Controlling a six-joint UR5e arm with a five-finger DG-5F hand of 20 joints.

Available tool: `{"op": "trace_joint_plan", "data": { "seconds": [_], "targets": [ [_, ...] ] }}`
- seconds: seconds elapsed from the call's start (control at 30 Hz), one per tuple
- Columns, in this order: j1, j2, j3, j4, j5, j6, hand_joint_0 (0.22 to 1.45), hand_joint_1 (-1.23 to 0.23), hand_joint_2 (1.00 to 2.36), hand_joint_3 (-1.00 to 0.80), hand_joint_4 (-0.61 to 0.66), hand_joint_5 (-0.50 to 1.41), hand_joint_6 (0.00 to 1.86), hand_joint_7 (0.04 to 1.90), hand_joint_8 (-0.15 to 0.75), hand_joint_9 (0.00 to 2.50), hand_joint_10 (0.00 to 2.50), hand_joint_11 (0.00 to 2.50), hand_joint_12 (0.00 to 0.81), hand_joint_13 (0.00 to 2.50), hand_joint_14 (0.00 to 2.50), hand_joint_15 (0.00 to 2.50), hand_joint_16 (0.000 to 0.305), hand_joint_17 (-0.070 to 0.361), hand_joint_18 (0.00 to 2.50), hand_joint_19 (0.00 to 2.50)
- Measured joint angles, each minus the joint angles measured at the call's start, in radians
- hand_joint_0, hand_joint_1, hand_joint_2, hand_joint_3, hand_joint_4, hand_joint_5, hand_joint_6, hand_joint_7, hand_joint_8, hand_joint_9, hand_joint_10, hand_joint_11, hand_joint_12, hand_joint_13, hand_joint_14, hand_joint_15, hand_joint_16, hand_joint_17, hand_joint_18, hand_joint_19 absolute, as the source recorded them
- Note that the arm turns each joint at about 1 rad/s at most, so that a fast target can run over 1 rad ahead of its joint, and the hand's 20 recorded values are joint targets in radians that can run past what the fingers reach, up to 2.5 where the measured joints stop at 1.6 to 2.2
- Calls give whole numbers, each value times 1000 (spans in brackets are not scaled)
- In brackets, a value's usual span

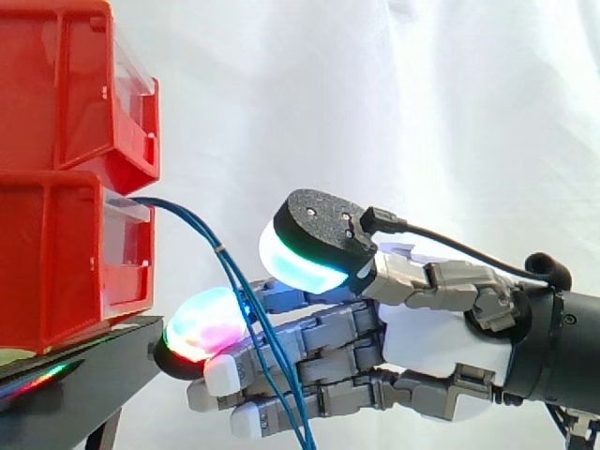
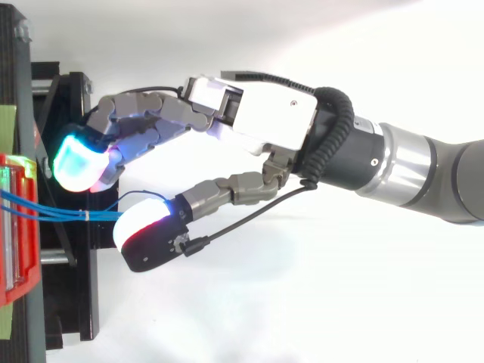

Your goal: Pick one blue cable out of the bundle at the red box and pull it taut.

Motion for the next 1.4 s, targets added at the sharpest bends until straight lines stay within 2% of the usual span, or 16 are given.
{"op": "trace_joint_plan", "data": {
  "seconds": [0.13,0.3,0.43,0.53,0.6,0.77,0.8,1.0,1.2,1.3,1.4],
  "targets": [
    [4,-5,0,9,1,2,574,-806,1009,-385,230,-99,509,1374,323,510,11,456,412,406,7,187,61,137,403,280],
    [6,-5,3,15,1,6,583,-821,1016,-249,192,-155,709,1174,322,464,10,458,411,390,6,187,61,137,398,261],
    [7,-5,5,16,0,6,584,-816,1016,-230,204,-167,752,1129,324,455,10,452,413,383,5,181,61,137,395,259],
    [7,-5,7,16,0,8,565,-814,1011,-333,211,-168,761,1091,329,456,12,453,416,383,6,186,62,139,393,266],
    [7,-5,10,16,0,11,538,-797,1000,-500,223,-158,743,1059,340,482,12,465,424,386,5,186,63,142,395,274],
    [8,-5,16,15,0,19,523,-791,1000,-500,232,-123,708,1085,346,536,12,482,429,393,5,187,64,144,397,277],
    [8,-5,17,15,0,19,523,-797,1000,-500,224,-119,708,1088,357,661,15,656,430,417,6,199,64,144,397,278],
    [9,-5,17,11,1,20,521,-799,1000,-500,199,-128,631,1194,342,972,8,1409,441,471,7,243,64,145,420,280],
    [15,-6,17,10,2,18,517,-797,1000,-500,228,-119,546,1268,330,990,0,1679,447,494,8,263,65,146,429,291],
    [16,-6,17,8,2,19,523,-802,1000,-500,216,-113,559,1264,328,960,267,1645,447,522,10,287,64,145,447,296],
    [16,-6,17,2,1,21,540,-781,1000,-500,190,-111,591,1245,326,962,311,1649,440,528,9,295,63,142,455,302]
  ]
}}
